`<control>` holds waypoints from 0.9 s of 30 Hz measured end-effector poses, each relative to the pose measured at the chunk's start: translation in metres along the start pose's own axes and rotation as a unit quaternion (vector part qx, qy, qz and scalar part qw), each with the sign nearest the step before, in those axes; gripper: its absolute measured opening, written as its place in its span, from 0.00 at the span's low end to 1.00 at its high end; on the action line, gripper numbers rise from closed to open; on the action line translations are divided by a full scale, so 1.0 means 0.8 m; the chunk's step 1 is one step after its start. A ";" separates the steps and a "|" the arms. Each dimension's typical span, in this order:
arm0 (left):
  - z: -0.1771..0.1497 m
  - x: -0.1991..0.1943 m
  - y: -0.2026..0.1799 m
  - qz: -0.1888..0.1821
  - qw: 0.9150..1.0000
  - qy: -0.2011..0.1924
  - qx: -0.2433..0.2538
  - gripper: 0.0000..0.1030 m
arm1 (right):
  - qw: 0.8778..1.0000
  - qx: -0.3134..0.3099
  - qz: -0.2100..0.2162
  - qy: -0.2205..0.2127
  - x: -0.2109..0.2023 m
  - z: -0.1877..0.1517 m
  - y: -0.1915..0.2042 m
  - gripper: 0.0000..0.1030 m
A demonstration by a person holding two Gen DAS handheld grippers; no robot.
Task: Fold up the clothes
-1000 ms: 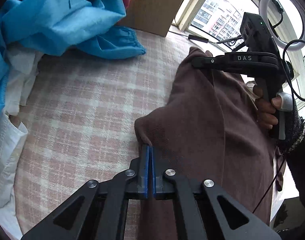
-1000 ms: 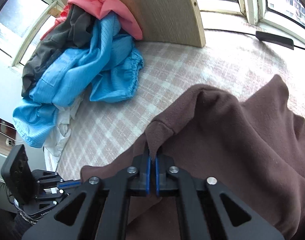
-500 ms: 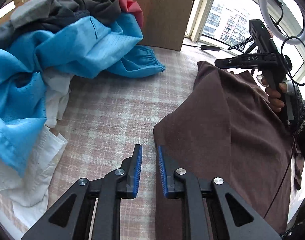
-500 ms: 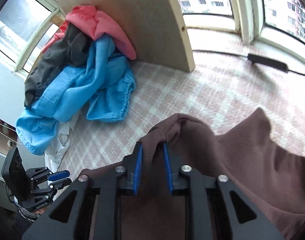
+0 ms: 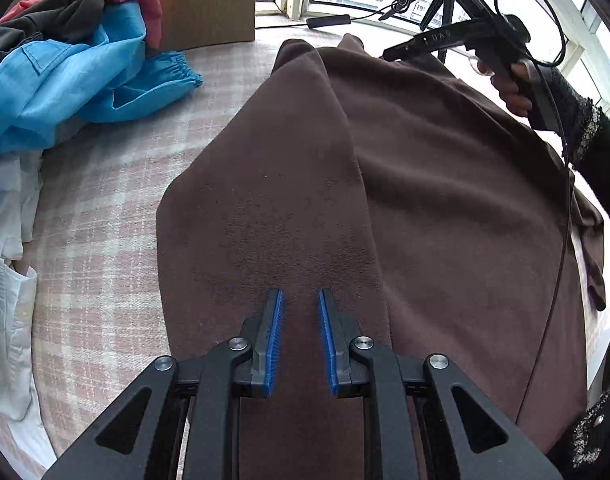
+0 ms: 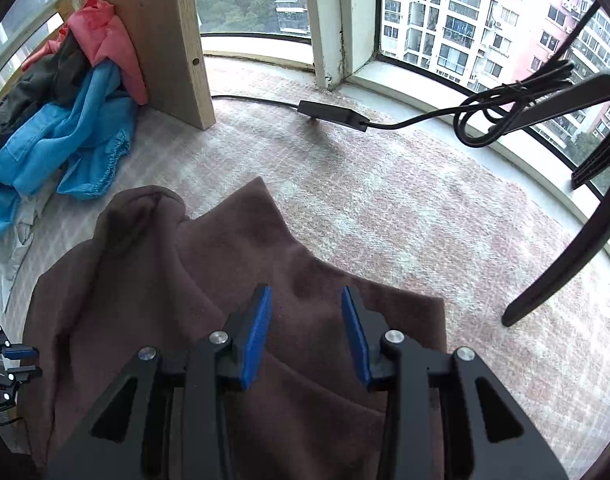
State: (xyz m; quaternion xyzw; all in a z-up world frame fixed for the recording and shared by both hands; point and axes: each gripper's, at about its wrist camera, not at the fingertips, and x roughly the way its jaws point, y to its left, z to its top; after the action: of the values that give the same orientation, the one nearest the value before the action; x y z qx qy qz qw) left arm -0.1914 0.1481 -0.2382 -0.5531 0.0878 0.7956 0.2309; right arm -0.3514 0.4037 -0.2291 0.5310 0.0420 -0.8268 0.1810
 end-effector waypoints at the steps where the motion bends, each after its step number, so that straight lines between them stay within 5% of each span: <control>1: 0.001 0.004 0.000 0.000 1.000 0.001 0.000 0.17 | 1.000 -0.014 0.003 -0.003 0.003 0.007 0.007 0.40; 3: 0.002 0.006 0.000 -0.002 1.000 0.003 -0.002 0.17 | 0.999 -0.033 0.016 -0.011 0.011 0.023 0.020 0.52; 8: 0.003 0.008 -0.002 0.001 1.000 0.005 0.000 0.17 | 0.999 -0.049 0.022 0.001 0.049 0.048 0.032 0.55; 10: 0.002 0.008 -0.002 -0.001 1.000 0.004 -0.003 0.17 | 0.998 -0.057 0.039 -0.009 0.045 0.044 0.040 0.30; 11: 0.002 0.008 -0.001 -0.002 1.000 0.003 -0.005 0.17 | 0.997 -0.058 0.051 -0.008 0.041 0.040 0.044 0.09; 13: 0.002 0.009 0.000 -0.004 1.000 0.001 -0.008 0.17 | 0.996 -0.089 0.008 -0.028 0.025 0.034 0.060 0.08; 16: 0.003 0.010 0.000 -0.003 1.000 -0.005 -0.009 0.18 | 0.984 -0.119 -0.117 -0.061 0.013 0.040 0.064 0.07; 19: 0.005 0.010 -0.003 -0.002 1.000 -0.002 -0.003 0.21 | 0.982 -0.119 -0.139 -0.037 0.041 0.048 0.060 0.07; 22: 0.002 -0.001 -0.001 0.011 1.000 0.004 -0.007 0.21 | 0.971 -0.162 -0.176 -0.024 0.051 0.048 0.080 0.11; 24: -0.012 -0.026 0.007 0.023 1.000 -0.008 -0.016 0.22 | 0.970 -0.154 -0.183 -0.032 0.033 0.052 0.080 0.36; 27: -0.050 -0.074 0.025 0.039 0.998 -0.029 -0.044 0.25 | 0.972 -0.121 -0.185 -0.084 -0.018 0.051 0.076 0.43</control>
State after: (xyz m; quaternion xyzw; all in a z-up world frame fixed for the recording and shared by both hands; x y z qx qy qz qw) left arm -0.1502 0.0985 -0.2007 -0.5357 0.0673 0.8228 0.1775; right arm -0.3607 0.3396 -0.1912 0.4168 0.2243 -0.8762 0.0905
